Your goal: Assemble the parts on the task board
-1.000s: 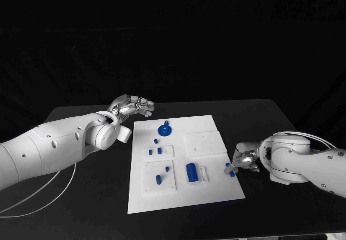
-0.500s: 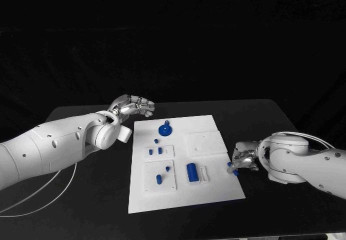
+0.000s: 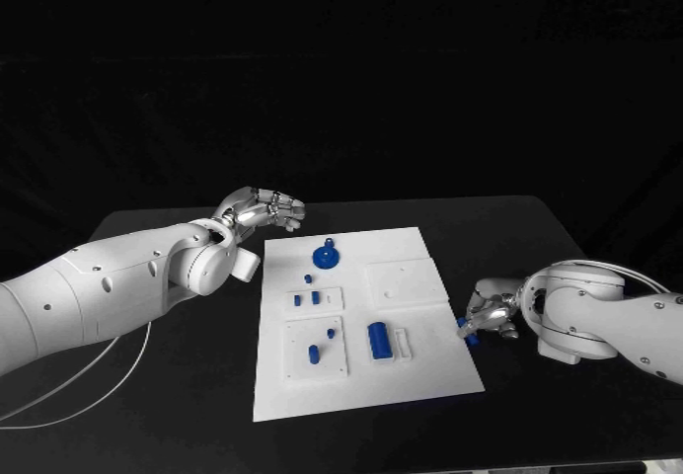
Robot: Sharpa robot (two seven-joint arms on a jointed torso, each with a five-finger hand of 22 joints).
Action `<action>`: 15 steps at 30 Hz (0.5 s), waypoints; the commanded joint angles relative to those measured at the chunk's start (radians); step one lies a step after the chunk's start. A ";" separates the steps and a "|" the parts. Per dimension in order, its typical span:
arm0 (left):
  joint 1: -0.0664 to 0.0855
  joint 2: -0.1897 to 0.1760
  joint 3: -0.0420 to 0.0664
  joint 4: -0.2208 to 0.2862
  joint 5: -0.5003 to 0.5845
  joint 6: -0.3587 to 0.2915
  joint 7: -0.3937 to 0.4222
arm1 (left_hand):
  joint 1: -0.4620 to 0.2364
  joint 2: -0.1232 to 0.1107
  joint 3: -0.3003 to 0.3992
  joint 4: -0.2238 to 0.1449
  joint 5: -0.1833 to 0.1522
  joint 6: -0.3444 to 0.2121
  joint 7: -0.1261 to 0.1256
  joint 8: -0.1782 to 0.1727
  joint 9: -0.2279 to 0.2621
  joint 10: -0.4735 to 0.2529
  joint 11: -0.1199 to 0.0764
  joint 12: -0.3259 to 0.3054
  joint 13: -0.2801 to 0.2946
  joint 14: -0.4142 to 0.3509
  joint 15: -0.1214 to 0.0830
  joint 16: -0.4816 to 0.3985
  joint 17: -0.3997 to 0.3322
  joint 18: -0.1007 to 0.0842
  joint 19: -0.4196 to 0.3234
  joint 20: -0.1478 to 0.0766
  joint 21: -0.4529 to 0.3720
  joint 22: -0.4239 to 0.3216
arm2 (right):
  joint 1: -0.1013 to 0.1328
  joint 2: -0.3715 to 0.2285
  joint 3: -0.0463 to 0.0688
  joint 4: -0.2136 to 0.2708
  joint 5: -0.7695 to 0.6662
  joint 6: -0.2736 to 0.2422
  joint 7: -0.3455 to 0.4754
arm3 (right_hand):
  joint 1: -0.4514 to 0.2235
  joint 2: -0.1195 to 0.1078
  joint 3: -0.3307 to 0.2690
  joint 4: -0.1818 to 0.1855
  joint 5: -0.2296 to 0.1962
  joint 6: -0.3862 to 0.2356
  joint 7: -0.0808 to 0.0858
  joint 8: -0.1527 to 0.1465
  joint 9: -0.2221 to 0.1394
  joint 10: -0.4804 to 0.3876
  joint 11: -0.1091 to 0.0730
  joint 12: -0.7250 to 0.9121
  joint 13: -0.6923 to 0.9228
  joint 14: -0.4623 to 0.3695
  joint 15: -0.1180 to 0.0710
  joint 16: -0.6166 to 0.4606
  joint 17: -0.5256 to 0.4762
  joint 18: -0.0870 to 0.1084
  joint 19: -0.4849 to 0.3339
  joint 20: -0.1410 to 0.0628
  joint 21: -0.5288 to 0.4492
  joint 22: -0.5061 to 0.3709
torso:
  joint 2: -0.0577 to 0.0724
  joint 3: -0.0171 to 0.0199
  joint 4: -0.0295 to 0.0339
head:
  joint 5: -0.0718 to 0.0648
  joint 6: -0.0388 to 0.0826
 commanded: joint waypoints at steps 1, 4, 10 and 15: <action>0.000 0.002 0.001 0.002 0.002 0.013 0.006 | -0.009 -0.002 -0.002 0.005 -0.005 -0.008 0.000 0.002 -0.001 -0.006 0.001 0.000 -0.001 0.000 0.004 -0.007 0.002 0.010 -0.003 0.003 -0.007 0.001 | -0.001 -0.007 -0.004 -0.016 0.041 0.014 -0.025 | -0.013 0.002 0.000 0.005 0.006 0.009 0.000 0.003 -0.202 0.008 -0.003 -0.005 0.000 0.007 -0.001 0.004 0.002 0.035 -0.001 0.009 0.007 0.015 | 0.000 -0.0010 -0.0004 | 0.000 0.002; 0.000 0.002 0.001 0.002 0.002 0.013 0.006 | -0.009 -0.002 -0.002 0.005 -0.005 -0.008 0.000 0.002 -0.001 -0.006 0.001 0.000 -0.001 0.000 0.004 -0.007 0.002 0.010 -0.003 0.003 -0.007 0.001 | 0.011 -0.010 0.000 -0.018 0.041 0.011 -0.026 | -0.017 0.000 0.001 0.009 0.006 0.010 0.000 0.003 -0.203 0.008 -0.003 -0.005 0.000 0.007 -0.001 0.005 0.002 0.035 -0.001 0.010 0.008 0.016 | 0.000 -0.0007 0.0000 | 0.001 0.003; 0.000 0.003 0.001 0.001 0.002 0.012 0.006 | -0.010 -0.002 -0.002 0.005 -0.005 -0.008 0.000 0.002 -0.001 -0.006 0.001 0.000 -0.001 0.000 0.004 -0.008 0.003 0.010 -0.003 0.003 -0.007 0.001 | 0.037 -0.015 0.002 0.014 0.028 0.010 -0.026 | -0.019 -0.007 0.004 0.009 0.006 0.011 -0.001 0.002 -0.203 0.009 -0.003 -0.005 0.000 0.006 -0.001 0.005 0.002 0.035 -0.001 0.009 0.009 0.016 | 0.000 -0.0007 0.0002 | 0.001 0.005; 0.000 0.004 0.000 0.002 0.002 0.013 0.006 | -0.010 -0.002 -0.002 0.005 -0.006 -0.008 0.000 0.002 -0.001 -0.006 0.001 0.000 -0.001 0.000 0.004 -0.008 0.003 0.010 -0.003 0.003 -0.007 0.002 | 0.048 -0.017 0.004 0.061 0.103 -0.002 -0.022 | -0.026 -0.015 0.002 0.012 0.006 0.011 -0.001 0.002 -0.204 0.009 -0.003 -0.006 0.000 0.006 -0.001 0.006 0.003 0.035 -0.001 0.009 0.011 0.016 | 0.001 -0.0006 0.0004 | 0.000 0.005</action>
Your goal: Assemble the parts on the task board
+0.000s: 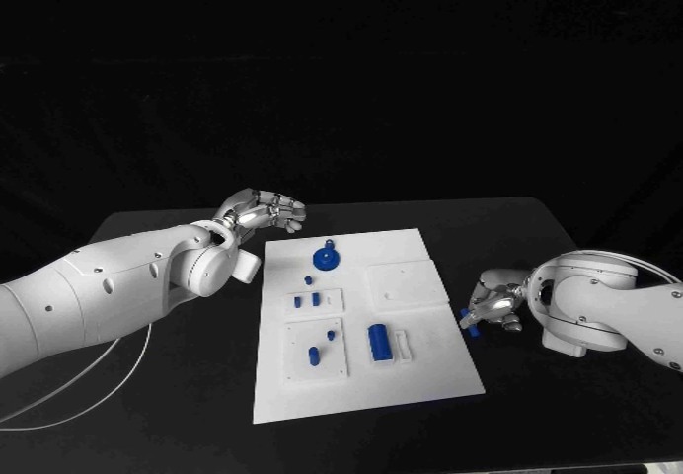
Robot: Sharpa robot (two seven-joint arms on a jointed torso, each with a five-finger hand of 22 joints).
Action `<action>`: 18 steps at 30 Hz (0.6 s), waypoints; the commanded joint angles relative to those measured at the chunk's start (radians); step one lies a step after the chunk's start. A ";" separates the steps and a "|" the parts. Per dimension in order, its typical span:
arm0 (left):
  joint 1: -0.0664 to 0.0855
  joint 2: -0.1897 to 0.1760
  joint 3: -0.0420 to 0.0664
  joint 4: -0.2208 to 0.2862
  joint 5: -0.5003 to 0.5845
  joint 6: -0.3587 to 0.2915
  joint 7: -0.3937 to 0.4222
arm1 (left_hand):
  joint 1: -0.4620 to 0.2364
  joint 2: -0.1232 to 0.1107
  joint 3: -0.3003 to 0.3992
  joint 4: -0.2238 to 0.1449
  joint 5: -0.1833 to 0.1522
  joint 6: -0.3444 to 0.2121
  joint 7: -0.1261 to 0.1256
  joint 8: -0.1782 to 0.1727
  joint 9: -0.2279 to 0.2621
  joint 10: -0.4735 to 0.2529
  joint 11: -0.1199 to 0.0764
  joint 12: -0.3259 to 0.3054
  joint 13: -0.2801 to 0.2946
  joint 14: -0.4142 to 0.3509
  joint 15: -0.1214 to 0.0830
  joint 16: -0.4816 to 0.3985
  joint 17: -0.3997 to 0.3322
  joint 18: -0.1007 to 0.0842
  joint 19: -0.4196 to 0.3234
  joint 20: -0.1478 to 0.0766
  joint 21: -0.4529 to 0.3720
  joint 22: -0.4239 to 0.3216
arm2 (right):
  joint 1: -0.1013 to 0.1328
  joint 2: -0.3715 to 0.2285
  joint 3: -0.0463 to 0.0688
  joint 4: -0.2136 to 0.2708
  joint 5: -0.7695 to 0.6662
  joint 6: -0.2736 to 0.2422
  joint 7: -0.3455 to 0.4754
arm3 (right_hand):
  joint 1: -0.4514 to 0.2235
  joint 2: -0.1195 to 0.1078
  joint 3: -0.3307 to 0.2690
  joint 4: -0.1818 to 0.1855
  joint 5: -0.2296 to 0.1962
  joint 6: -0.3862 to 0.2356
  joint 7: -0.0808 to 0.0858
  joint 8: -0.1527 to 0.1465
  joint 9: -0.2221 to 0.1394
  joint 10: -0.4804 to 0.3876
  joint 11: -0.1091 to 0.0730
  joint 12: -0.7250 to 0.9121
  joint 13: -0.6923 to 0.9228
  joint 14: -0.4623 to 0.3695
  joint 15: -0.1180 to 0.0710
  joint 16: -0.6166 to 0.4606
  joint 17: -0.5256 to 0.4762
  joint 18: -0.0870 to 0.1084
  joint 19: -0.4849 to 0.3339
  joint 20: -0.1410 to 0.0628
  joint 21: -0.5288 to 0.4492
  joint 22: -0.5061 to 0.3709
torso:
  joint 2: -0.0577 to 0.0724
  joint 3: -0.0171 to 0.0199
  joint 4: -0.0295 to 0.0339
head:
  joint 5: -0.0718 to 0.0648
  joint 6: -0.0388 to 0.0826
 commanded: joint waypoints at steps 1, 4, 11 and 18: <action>0.000 0.002 0.000 0.002 0.002 0.012 0.006 | -0.010 -0.002 -0.002 0.005 -0.006 -0.008 0.000 0.003 -0.001 -0.006 0.001 0.000 -0.002 0.000 0.004 -0.004 0.001 0.010 -0.003 0.003 -0.003 0.002 | 0.002 0.000 0.000 0.027 0.078 -0.006 -0.002 | -0.009 -0.008 -0.005 0.006 -0.006 0.007 0.001 0.000 0.000 0.006 0.000 -0.006 0.000 0.007 -0.002 0.006 0.001 0.030 0.002 0.006 0.007 0.016 | 0.000 0.0003 0.0003 | -0.001 0.000; 0.000 0.002 0.000 0.002 0.002 0.013 0.006 | -0.010 -0.002 -0.002 0.005 -0.006 -0.008 0.000 0.003 -0.001 -0.006 0.001 0.000 -0.002 0.000 0.004 -0.005 0.002 0.010 -0.003 0.003 -0.004 0.002 | 0.002 0.009 0.000 0.046 0.137 -0.023 0.004 | -0.013 -0.010 -0.008 0.006 -0.006 0.007 0.001 0.000 -0.001 0.006 0.001 -0.006 0.000 0.006 -0.002 0.006 0.001 0.030 0.002 0.006 0.008 0.017 | 0.000 0.0000 0.0006 | 0.000 0.000; 0.000 0.003 0.000 0.002 0.002 0.014 0.006 | -0.010 -0.002 -0.002 0.006 -0.006 -0.008 0.000 0.003 -0.001 -0.006 0.001 0.000 -0.002 0.000 0.004 -0.005 0.002 0.010 -0.003 0.003 -0.004 0.002 | 0.001 0.060 -0.002 0.060 0.198 -0.038 0.010 | -0.017 -0.010 -0.012 0.007 -0.006 0.006 0.001 -0.001 -0.001 0.005 0.001 -0.006 0.000 0.006 -0.002 0.006 0.001 0.030 0.002 0.005 0.008 0.016 | 0.000 -0.0001 -0.0003 | 0.002 -0.001; 0.000 0.003 0.000 0.003 0.002 0.016 0.005 | -0.011 -0.002 -0.002 0.006 -0.007 -0.009 0.000 0.003 -0.001 -0.006 0.001 0.000 -0.002 0.000 0.004 -0.006 0.003 0.010 -0.003 0.003 -0.004 0.003 | -0.015 0.109 -0.004 0.049 0.208 -0.047 0.014 | -0.021 -0.008 -0.015 0.007 -0.006 0.006 0.001 -0.001 -0.002 0.005 0.000 -0.007 0.001 0.006 -0.002 0.006 0.001 0.030 0.002 0.005 0.009 0.016 | 0.001 -0.0002 0.0014 | 0.006 -0.001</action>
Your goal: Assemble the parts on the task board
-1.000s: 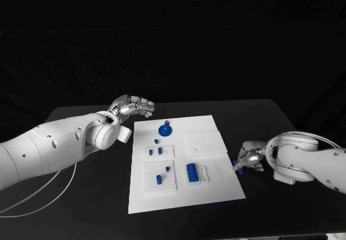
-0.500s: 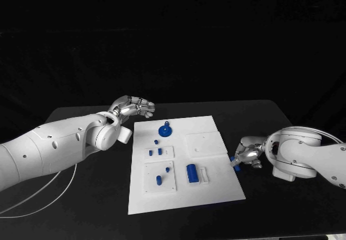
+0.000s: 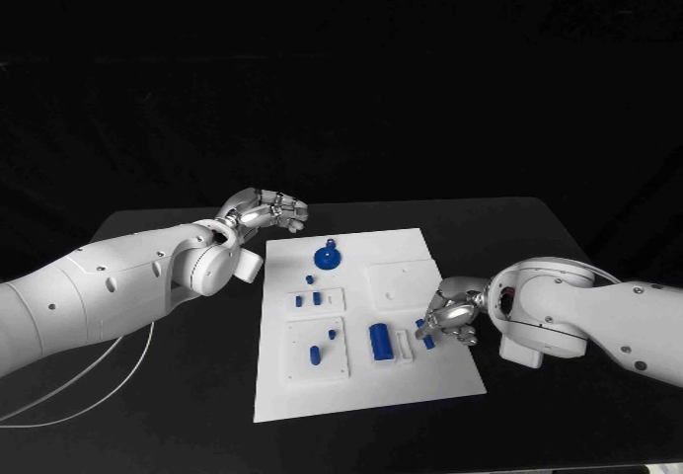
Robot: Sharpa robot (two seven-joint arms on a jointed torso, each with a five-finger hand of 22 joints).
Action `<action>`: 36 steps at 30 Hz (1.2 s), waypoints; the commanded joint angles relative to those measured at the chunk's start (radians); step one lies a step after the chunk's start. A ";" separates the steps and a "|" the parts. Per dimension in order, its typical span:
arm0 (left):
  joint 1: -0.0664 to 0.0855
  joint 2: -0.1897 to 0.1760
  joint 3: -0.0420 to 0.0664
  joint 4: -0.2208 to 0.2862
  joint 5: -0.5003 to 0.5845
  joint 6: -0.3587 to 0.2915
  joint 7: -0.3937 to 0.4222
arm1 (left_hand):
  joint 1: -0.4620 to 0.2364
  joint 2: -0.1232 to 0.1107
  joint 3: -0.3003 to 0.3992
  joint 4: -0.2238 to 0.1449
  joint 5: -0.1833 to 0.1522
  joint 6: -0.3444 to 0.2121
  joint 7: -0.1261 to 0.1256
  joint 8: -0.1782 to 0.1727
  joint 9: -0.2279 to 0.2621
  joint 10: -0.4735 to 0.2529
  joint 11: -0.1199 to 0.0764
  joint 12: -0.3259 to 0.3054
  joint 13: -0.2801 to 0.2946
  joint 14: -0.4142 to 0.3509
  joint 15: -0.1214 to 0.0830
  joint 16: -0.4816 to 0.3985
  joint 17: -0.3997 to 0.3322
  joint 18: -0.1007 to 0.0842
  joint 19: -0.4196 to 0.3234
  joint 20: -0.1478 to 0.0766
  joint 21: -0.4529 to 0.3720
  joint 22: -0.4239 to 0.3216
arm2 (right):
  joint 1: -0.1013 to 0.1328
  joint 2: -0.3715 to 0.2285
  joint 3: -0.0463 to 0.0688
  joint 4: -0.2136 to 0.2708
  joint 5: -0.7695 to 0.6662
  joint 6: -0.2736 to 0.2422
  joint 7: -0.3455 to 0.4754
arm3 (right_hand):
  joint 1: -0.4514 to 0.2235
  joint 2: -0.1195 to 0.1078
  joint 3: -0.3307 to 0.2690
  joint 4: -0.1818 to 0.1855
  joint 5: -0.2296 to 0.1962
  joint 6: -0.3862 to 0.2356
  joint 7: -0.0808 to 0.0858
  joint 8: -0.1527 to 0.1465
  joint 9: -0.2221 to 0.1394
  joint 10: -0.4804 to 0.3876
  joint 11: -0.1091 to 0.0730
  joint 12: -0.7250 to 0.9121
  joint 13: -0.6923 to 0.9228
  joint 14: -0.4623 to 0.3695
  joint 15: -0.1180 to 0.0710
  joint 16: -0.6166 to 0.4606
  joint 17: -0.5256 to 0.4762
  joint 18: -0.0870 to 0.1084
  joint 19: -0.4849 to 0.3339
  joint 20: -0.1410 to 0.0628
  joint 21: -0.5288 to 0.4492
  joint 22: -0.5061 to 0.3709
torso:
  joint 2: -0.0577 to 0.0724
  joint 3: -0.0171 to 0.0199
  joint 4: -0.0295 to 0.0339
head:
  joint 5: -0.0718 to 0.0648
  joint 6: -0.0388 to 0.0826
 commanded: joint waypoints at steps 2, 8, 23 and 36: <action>0.000 0.000 0.001 0.002 0.002 0.015 0.005 | -0.011 -0.002 -0.002 0.006 -0.007 -0.009 0.000 0.003 -0.001 -0.006 0.001 0.000 -0.001 0.000 0.004 -0.006 0.001 0.010 -0.003 0.003 -0.004 0.001 | -0.015 0.021 -0.001 -0.005 0.034 -0.009 0.012 | -0.014 0.001 -0.007 0.000 -0.006 0.003 0.001 -0.004 -0.002 0.005 0.000 -0.007 0.001 0.006 -0.003 0.006 0.001 0.030 0.002 0.005 0.005 0.016 | 0.001 0.0000 0.0013 | 0.004 0.000; 0.000 0.001 0.001 0.003 0.002 0.017 0.004 | -0.012 -0.002 -0.003 0.007 -0.008 -0.009 0.000 0.003 -0.001 -0.006 0.001 0.000 -0.001 0.000 0.004 -0.007 0.002 0.010 -0.003 0.003 -0.005 0.001 | -0.022 0.045 -0.001 -0.017 0.034 0.004 0.006 | -0.017 0.003 -0.009 0.000 -0.006 0.002 0.001 -0.005 -0.002 0.004 0.000 -0.007 0.001 0.005 -0.003 0.006 0.001 0.030 0.001 0.004 0.005 0.016 | 0.000 -0.0001 0.0008 | 0.007 -0.003; 0.000 -0.001 0.001 0.003 0.002 0.019 0.002 | -0.014 -0.002 -0.003 0.009 -0.008 -0.009 0.000 0.003 -0.001 -0.006 0.002 0.000 -0.001 0.000 0.004 -0.008 0.004 0.010 -0.003 0.003 -0.005 0.002 | -0.039 0.069 -0.002 -0.029 0.012 0.009 0.009 | -0.021 0.005 -0.012 0.000 -0.006 0.001 0.001 -0.006 -0.003 0.002 0.000 -0.008 0.001 0.005 -0.003 0.005 0.001 0.030 0.000 0.003 0.004 0.015 | 0.000 0.0012 -0.0003 | 0.013 -0.007; 0.000 -0.003 0.000 0.003 0.002 0.020 0.001 | -0.015 -0.002 -0.003 0.010 -0.009 -0.010 0.000 0.003 -0.002 -0.006 0.002 0.000 -0.002 0.001 0.004 -0.010 0.006 0.010 -0.003 0.003 -0.006 0.003 | -0.045 0.081 -0.002 -0.040 0.004 0.009 0.010 | -0.028 0.002 -0.017 0.000 -0.006 0.000 0.001 -0.007 -0.004 0.001 0.000 -0.008 0.002 0.004 -0.003 0.005 0.001 0.030 -0.001 0.003 0.004 0.015 | 0.000 0.0006 -0.0006 | 0.019 -0.008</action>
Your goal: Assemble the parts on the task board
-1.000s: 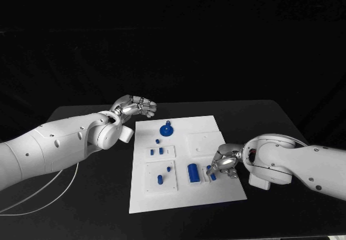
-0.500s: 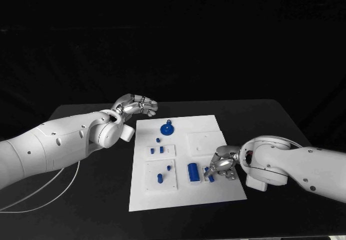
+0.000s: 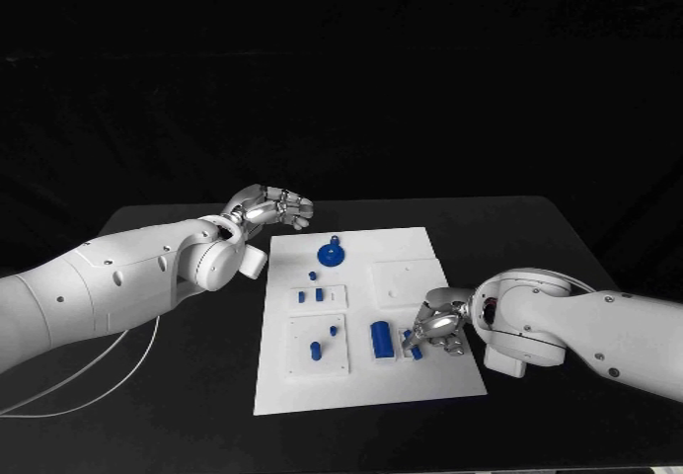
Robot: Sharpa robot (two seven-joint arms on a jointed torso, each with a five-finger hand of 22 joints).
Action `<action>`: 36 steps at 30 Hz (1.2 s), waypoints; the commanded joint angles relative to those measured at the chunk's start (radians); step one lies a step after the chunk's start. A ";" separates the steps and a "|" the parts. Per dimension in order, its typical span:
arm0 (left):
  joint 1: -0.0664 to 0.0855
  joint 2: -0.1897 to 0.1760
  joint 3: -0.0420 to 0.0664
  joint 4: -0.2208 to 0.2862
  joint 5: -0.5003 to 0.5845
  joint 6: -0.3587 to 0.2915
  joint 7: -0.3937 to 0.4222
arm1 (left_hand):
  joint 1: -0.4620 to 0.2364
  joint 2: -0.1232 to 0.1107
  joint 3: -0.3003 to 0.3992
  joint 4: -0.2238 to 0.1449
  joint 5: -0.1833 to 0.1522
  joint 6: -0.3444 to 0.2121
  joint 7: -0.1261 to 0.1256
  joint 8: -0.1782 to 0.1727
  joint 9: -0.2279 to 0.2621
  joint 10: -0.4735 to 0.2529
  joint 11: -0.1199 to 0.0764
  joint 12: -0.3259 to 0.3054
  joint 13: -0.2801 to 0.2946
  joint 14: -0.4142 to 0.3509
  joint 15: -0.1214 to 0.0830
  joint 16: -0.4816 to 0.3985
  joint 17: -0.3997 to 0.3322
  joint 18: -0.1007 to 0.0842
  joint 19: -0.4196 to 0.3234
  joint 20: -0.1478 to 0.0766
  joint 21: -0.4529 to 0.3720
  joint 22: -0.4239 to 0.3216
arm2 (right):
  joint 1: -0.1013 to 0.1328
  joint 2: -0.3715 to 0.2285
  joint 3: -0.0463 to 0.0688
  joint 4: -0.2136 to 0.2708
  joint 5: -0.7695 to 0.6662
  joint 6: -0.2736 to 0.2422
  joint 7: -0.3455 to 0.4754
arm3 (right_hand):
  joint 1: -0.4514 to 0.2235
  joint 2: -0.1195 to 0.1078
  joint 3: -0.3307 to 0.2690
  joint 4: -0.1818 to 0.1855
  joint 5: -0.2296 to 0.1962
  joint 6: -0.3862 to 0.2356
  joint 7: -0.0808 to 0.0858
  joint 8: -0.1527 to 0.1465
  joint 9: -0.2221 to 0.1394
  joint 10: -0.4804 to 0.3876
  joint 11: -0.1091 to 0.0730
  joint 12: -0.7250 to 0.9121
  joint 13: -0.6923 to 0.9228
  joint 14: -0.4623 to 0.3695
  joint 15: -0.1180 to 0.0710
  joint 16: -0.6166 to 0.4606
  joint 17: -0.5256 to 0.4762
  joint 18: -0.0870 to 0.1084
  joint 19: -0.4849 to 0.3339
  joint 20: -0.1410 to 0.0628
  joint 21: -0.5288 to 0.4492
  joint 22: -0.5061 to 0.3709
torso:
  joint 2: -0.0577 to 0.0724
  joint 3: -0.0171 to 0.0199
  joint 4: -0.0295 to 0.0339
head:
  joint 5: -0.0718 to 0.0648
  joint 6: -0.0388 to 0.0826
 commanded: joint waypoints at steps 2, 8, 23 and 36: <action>0.000 0.000 0.001 0.003 0.002 0.015 0.005 | -0.011 0.002 -0.001 0.008 -0.005 -0.010 0.000 0.003 -0.001 -0.006 0.002 0.000 -0.001 0.001 0.004 -0.006 0.002 0.010 -0.003 0.003 -0.006 0.002 | -0.001 0.006 0.000 -0.002 -0.008 0.009 0.013 | -0.010 -0.003 -0.008 0.000 -0.006 -0.002 0.003 0.000 -0.002 0.000 0.000 -0.005 0.001 0.002 -0.005 0.005 0.001 0.030 -0.001 0.002 0.004 0.015 | 0.000 -0.0002 -0.0001 | 0.004 -0.001; 0.000 0.000 0.001 0.003 0.002 0.015 0.005 | -0.012 0.002 -0.001 0.008 -0.005 -0.010 0.000 0.003 -0.001 -0.006 0.002 0.000 -0.001 0.001 0.004 -0.006 0.003 0.010 -0.003 0.003 -0.006 0.002 | -0.001 0.009 0.000 -0.008 -0.009 0.003 0.014 | -0.033 -0.016 -0.033 0.002 -0.006 -0.002 0.003 -0.001 -0.002 -0.001 0.001 -0.004 0.003 0.002 -0.005 0.005 0.001 0.030 -0.002 0.002 0.005 0.014 | 0.000 -0.0004 0.0005 | 0.006 0.000; 0.000 -0.001 0.001 0.003 0.002 0.016 0.005 | -0.014 0.003 -0.001 0.010 -0.005 -0.011 0.000 0.003 -0.001 -0.006 0.002 0.000 -0.001 0.001 0.004 -0.008 0.004 0.010 -0.003 0.003 -0.007 0.003 | -0.002 0.013 0.000 -0.007 -0.009 -0.005 0.025 | -0.079 -0.035 -0.119 -0.007 -0.005 -0.004 0.002 -0.003 -0.003 -0.004 -0.001 -0.005 0.006 0.000 -0.007 0.004 0.001 0.030 -0.006 -0.003 0.004 0.012 | 0.000 -0.0006 0.0000 | 0.014 -0.001; 0.000 -0.002 0.001 0.003 0.002 0.016 0.005 | -0.014 0.003 -0.001 0.011 -0.005 -0.011 0.001 0.003 -0.001 -0.006 0.002 0.000 -0.001 0.001 0.004 -0.009 0.006 0.010 -0.003 0.003 -0.007 0.003 | -0.002 -0.014 0.000 -0.001 -0.020 0.041 0.068 | -0.075 -0.069 -0.147 -0.028 -0.005 -0.008 0.002 -0.006 -0.004 -0.007 -0.001 -0.007 0.007 -0.002 -0.007 0.002 0.000 0.030 -0.010 -0.006 0.002 0.011 | 0.000 0.0001 -0.0002 | 0.018 0.000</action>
